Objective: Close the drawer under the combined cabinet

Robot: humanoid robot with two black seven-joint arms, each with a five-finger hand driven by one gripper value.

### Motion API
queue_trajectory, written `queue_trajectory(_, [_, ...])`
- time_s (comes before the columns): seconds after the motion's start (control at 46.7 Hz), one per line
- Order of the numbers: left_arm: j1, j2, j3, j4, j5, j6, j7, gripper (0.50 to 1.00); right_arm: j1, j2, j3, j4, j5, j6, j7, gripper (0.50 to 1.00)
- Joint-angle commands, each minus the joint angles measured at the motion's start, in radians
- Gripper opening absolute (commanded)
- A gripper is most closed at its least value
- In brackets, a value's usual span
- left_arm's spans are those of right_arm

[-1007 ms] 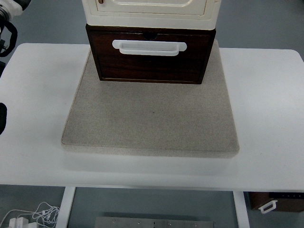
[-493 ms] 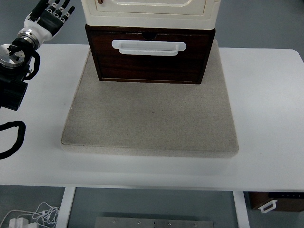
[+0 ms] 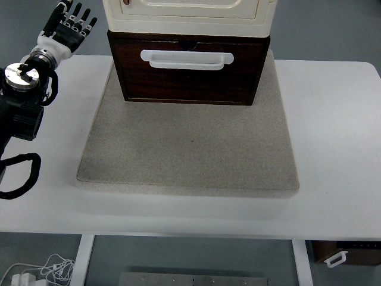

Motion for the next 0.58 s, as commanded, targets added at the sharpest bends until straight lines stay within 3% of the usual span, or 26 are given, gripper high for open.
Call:
queue_trajectory(0.0, [-0.001, -0.008, -0.001, 0.000, -0.001, 0.023, -0.003, 0.996, 0.000, 0.000, 0.000, 0.000, 0.002, 0.000, -0.001, 0.952])
queue_trajectory(0.557, [0.000, -0.049, 0.004, -0.008, 0.005, 0.029, -0.013, 0.996, 0.000, 0.000, 0.000, 0.001, 0.002, 0.006, -0.002, 0.952])
